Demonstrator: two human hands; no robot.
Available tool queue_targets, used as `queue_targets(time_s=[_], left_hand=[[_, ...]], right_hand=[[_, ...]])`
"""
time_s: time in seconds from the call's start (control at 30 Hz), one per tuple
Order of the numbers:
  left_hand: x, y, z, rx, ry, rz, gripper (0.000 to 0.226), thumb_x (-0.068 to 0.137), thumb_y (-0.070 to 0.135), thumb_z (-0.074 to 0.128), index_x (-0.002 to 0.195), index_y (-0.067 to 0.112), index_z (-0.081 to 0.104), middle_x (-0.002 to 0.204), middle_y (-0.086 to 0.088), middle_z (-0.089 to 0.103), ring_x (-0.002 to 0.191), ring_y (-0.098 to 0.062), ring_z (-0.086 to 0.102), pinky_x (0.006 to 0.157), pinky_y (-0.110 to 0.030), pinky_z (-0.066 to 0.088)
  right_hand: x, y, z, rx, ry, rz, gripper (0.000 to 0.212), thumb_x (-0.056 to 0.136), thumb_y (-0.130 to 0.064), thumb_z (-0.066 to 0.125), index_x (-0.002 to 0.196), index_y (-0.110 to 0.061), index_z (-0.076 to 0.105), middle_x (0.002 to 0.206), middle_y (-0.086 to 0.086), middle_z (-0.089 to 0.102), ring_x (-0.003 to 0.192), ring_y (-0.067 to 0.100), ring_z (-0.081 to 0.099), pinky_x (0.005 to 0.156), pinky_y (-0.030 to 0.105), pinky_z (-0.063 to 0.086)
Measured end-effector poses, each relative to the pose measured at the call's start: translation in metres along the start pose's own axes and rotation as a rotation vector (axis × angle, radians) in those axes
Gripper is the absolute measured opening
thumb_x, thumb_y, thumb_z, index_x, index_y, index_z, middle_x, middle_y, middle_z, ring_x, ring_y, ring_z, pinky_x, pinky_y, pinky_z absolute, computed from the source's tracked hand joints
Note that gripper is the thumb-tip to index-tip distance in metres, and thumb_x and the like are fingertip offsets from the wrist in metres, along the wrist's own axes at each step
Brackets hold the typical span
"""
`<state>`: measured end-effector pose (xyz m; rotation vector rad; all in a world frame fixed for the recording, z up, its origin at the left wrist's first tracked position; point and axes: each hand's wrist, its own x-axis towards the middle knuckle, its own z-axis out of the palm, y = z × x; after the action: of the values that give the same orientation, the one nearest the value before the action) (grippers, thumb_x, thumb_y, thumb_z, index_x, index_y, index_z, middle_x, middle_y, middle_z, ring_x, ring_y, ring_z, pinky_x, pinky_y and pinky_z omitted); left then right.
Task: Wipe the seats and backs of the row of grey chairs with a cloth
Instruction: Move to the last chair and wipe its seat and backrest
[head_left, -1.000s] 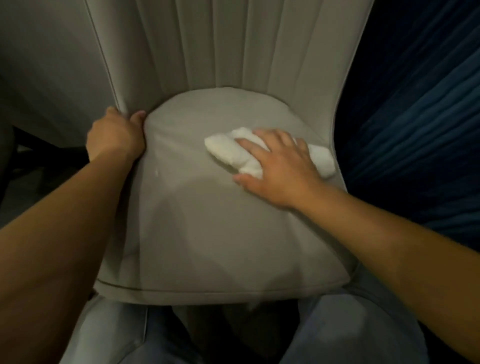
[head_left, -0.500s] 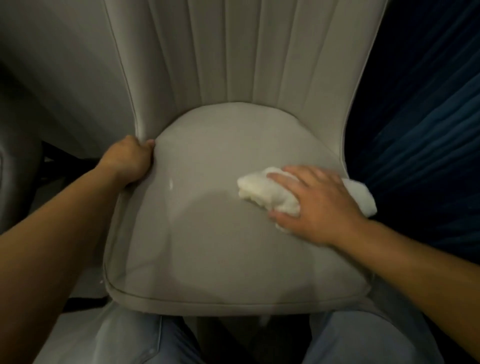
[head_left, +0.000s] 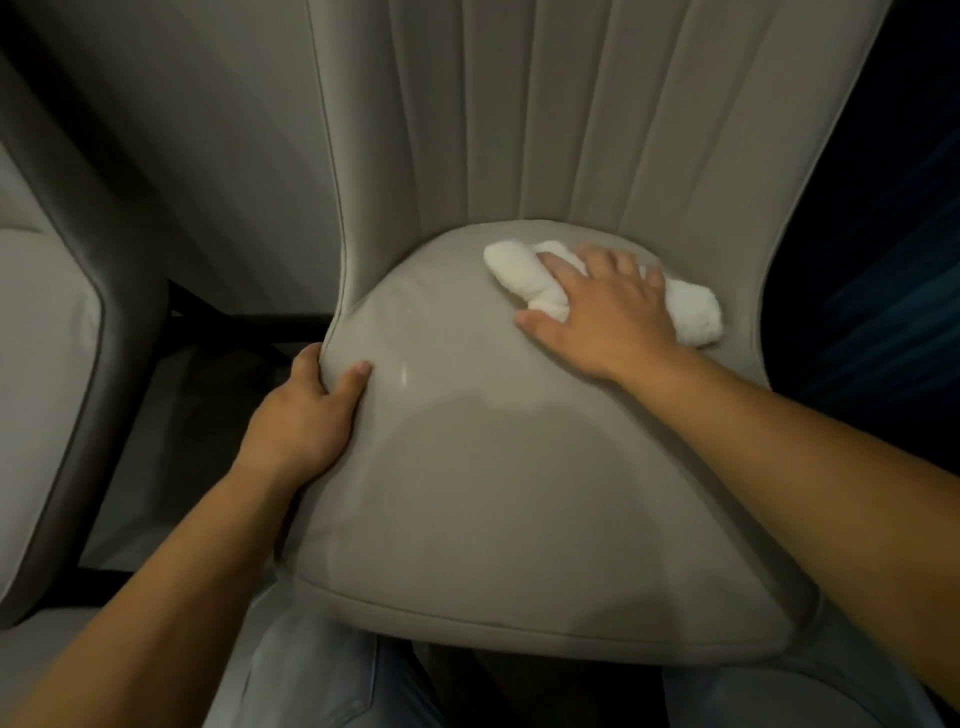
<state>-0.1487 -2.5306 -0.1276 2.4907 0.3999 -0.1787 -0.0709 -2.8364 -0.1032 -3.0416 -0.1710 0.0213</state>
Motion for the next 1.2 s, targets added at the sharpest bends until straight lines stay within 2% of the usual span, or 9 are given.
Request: queue_targets(time_s=[0.27,0.4,0.53,0.67,0.73,0.87,1.0,1.07,1.2], left_hand=[[-0.004,-0.004,0.007,0.026,0.073,-0.014,0.068,0.092,0.072,0.024,0.146,0.03,0.031,0.131,-0.009,0.058,0.113,-0.032,0.056,0.079,-0.037,0.035],[-0.002,-0.004,0.007,0.045,0.107,-0.014,0.061,0.096,0.065,0.02,0.144,0.029,0.036,0.128,-0.01,0.06,0.111,-0.034,0.056,0.078,-0.038,0.035],[0.002,-0.004,0.004,0.024,0.053,-0.033,0.062,0.096,0.064,0.017,0.141,0.03,0.042,0.13,-0.008,0.059,0.115,-0.032,0.055,0.087,-0.041,0.04],[0.035,0.007,-0.023,0.115,-0.059,-0.045,0.068,0.1,0.059,0.018,0.14,0.014,0.05,0.138,-0.018,0.053,0.124,-0.036,0.048,0.097,-0.039,0.036],[0.059,0.029,-0.046,0.18,0.055,0.033,0.06,0.103,0.05,0.023,0.145,0.011,0.041,0.138,-0.026,0.048,0.122,-0.042,0.047,0.099,-0.044,0.036],[0.099,0.115,-0.083,-0.046,0.397,0.213,0.081,0.091,0.072,0.031,0.147,0.014,0.035,0.144,-0.015,0.046,0.129,-0.034,0.045,0.102,-0.042,0.035],[0.132,0.19,-0.093,-0.193,0.427,0.27,0.097,0.085,0.073,0.046,0.151,0.007,0.02,0.148,-0.014,0.041,0.131,-0.033,0.042,0.104,-0.04,0.035],[0.147,0.202,-0.091,-0.318,0.459,0.225,0.09,0.085,0.07,0.051,0.145,0.007,0.027,0.14,-0.013,0.049,0.125,-0.034,0.048,0.096,-0.038,0.039],[0.165,0.189,-0.082,-0.203,0.675,0.284,0.072,0.082,0.076,0.048,0.117,0.013,0.045,0.109,-0.013,0.065,0.101,-0.037,0.06,0.07,-0.037,0.036]], right_hand=[[-0.079,-0.064,0.008,0.068,0.056,-0.398,0.076,0.08,-0.081,0.038,0.146,-0.044,0.045,0.148,-0.004,0.049,0.13,0.028,0.044,0.106,0.055,0.034],[-0.004,-0.075,0.002,0.035,-0.039,-0.312,0.077,0.082,-0.084,0.023,0.148,-0.047,0.037,0.146,-0.004,0.049,0.131,0.029,0.044,0.104,0.052,0.03],[0.062,-0.11,0.006,0.054,-0.008,-0.128,0.067,0.084,-0.082,0.025,0.132,-0.044,0.052,0.135,-0.001,0.056,0.126,0.031,0.046,0.1,0.057,0.031],[0.044,-0.114,0.016,0.048,0.038,-0.208,0.068,0.085,-0.08,0.03,0.141,-0.043,0.045,0.144,-0.004,0.048,0.132,0.029,0.039,0.109,0.058,0.022],[0.015,-0.106,0.016,0.085,0.017,-0.342,0.073,0.085,-0.082,0.031,0.148,-0.045,0.039,0.15,-0.006,0.043,0.137,0.027,0.034,0.113,0.057,0.018],[-0.05,-0.112,0.008,0.218,0.005,-0.535,0.068,0.085,-0.079,0.037,0.143,-0.045,0.046,0.146,-0.006,0.049,0.134,0.024,0.037,0.114,0.052,0.018],[-0.094,-0.117,0.01,0.234,0.014,-0.661,0.061,0.089,-0.076,0.041,0.142,-0.045,0.044,0.148,-0.008,0.046,0.134,0.026,0.039,0.116,0.058,0.019],[-0.102,-0.117,0.017,0.238,0.05,-0.705,0.058,0.09,-0.072,0.045,0.14,-0.044,0.045,0.148,-0.007,0.046,0.133,0.026,0.042,0.113,0.06,0.023],[-0.075,-0.129,0.028,0.278,0.078,-0.688,0.057,0.09,-0.072,0.043,0.139,-0.044,0.045,0.137,-0.005,0.052,0.124,0.025,0.043,0.104,0.062,0.033]])
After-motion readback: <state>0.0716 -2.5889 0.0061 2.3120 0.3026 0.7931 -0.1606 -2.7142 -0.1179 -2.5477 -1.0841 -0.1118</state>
